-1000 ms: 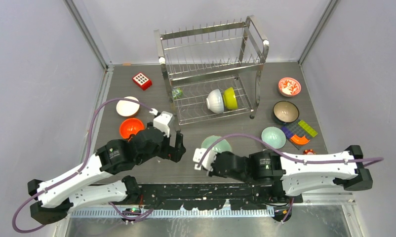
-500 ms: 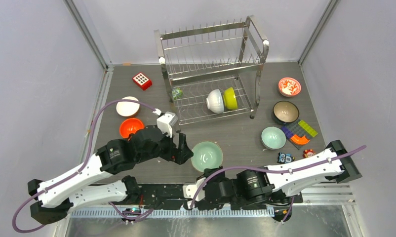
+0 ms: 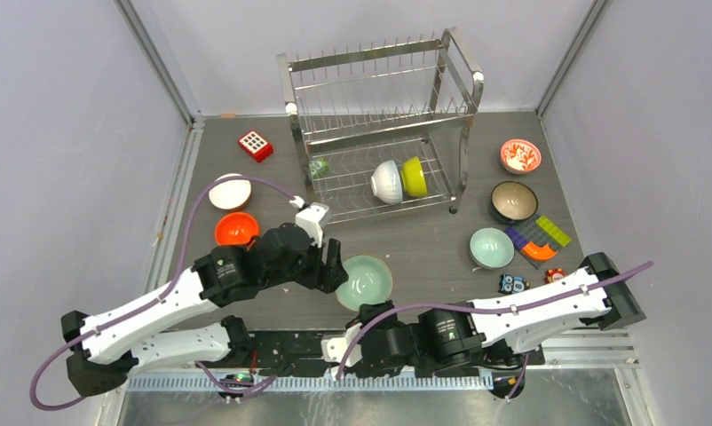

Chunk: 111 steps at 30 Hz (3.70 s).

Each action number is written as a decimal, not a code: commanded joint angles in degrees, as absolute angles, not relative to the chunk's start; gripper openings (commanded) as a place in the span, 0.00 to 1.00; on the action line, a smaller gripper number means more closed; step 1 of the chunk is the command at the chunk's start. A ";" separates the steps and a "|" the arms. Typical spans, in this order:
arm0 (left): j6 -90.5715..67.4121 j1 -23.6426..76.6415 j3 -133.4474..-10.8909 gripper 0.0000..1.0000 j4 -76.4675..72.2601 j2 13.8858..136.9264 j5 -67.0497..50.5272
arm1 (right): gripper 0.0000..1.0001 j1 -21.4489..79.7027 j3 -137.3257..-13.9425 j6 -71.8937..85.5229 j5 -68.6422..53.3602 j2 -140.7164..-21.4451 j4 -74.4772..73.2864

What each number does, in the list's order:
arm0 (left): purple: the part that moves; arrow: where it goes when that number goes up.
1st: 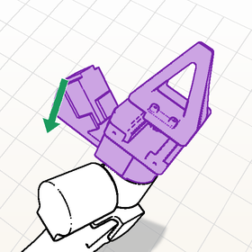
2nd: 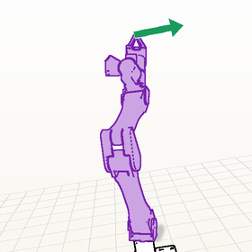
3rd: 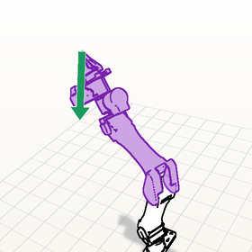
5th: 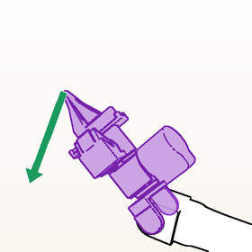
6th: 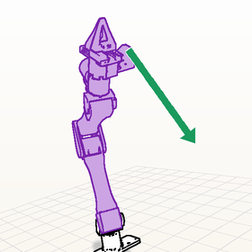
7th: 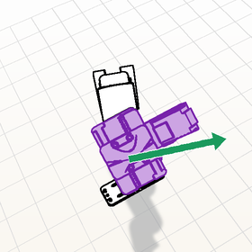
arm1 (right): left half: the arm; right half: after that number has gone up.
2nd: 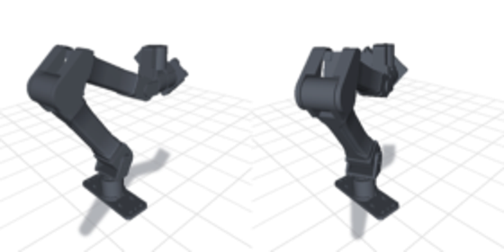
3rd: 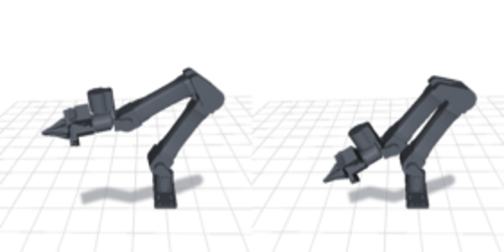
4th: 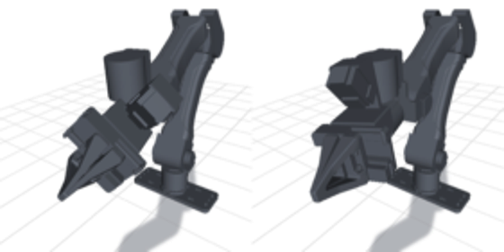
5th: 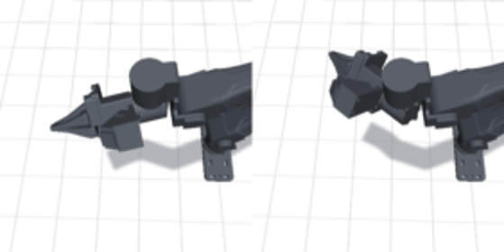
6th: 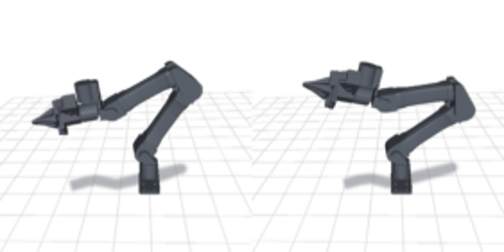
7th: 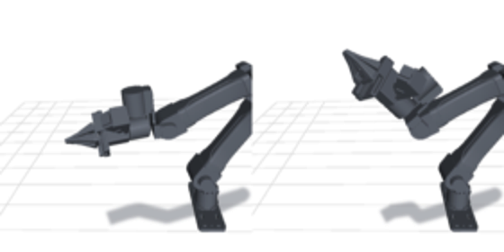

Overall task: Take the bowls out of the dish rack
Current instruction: Place the bowl at the center of the board.

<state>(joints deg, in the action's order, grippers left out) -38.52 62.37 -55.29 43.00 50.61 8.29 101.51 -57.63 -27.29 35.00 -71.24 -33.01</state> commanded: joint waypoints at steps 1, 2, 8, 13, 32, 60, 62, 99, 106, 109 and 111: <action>-37.53 62.37 -56.45 0.64 40.61 52.11 6.78 | 0.01 101.85 -60.70 -30.19 37.17 -70.96 -29.36; -37.53 62.40 -56.52 0.64 40.61 52.48 6.66 | 0.01 101.81 -60.75 -30.35 37.17 -71.15 -29.23; -37.17 62.38 -56.54 0.56 41.85 54.67 7.37 | 0.01 101.81 -60.44 -30.35 37.24 -71.37 -28.29; -37.18 62.49 -55.24 0.41 40.91 55.45 7.67 | 0.01 101.85 -59.81 -30.23 37.61 -70.93 -26.90; -39.84 62.45 -53.57 0.00 40.44 53.81 9.76 | 0.32 101.85 -61.96 -28.20 37.49 -72.19 -28.86; -44.79 62.34 -50.40 0.00 53.17 32.84 38.40 | 1.00 75.98 -74.82 30.12 27.39 -62.47 -28.75; -45.73 62.38 -49.54 0.00 54.26 31.83 38.78 | 1.00 74.57 -71.68 33.45 28.58 -60.45 -28.25; -62.33 62.40 -41.84 0.00 45.80 37.97 31.13 | 0.45 72.49 -67.31 48.00 26.84 -81.66 -24.42; -62.65 62.40 -40.80 0.00 44.17 37.45 30.37 | 0.39 72.51 -66.75 48.40 25.83 -82.62 -25.92; -62.60 62.39 -40.69 0.00 43.85 37.74 30.08 | 0.35 72.43 -66.44 48.54 25.50 -82.82 -25.75; -62.55 62.40 -40.61 0.00 43.54 37.94 29.72 | 0.31 72.51 -66.43 48.60 25.13 -83.24 -25.81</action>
